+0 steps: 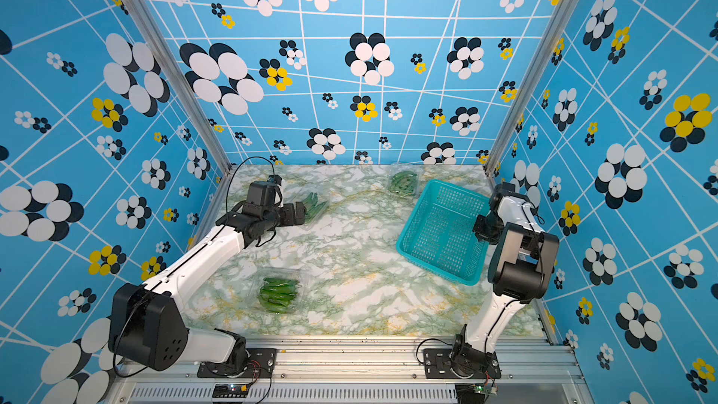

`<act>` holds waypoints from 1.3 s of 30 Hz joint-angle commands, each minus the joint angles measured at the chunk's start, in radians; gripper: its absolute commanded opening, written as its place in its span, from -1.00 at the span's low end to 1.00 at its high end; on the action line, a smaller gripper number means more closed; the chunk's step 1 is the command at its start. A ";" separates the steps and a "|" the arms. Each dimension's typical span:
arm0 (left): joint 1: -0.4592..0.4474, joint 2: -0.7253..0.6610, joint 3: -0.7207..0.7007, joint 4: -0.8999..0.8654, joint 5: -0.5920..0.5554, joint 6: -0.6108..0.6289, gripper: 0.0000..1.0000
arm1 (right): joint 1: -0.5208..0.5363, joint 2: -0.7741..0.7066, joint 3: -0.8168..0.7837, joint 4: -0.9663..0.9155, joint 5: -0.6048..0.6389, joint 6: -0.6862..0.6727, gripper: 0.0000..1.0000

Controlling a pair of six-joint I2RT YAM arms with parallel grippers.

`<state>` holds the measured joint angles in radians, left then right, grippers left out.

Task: Take small green peppers out of containers
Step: Move the basket to the center of the board.

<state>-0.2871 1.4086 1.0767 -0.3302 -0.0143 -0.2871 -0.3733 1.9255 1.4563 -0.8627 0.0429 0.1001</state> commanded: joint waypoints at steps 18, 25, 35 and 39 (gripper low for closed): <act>0.034 -0.172 -0.187 -0.041 -0.130 -0.063 0.99 | -0.029 0.057 0.061 0.139 0.041 0.032 0.83; 0.039 -0.219 -0.213 -0.058 -0.124 -0.088 0.99 | -0.029 -0.084 -0.002 0.202 -0.006 0.050 0.98; 0.037 -0.237 -0.227 -0.083 -0.117 -0.102 0.99 | 0.017 -0.206 -0.057 0.245 -0.069 0.079 0.98; 0.036 -0.235 -0.224 -0.085 -0.100 -0.102 0.99 | 0.097 -0.251 -0.083 0.249 -0.014 0.065 0.98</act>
<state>-0.2554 1.1893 0.8589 -0.3912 -0.1234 -0.3782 -0.3279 1.7206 1.3956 -0.6296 0.0017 0.1654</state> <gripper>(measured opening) 0.995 0.991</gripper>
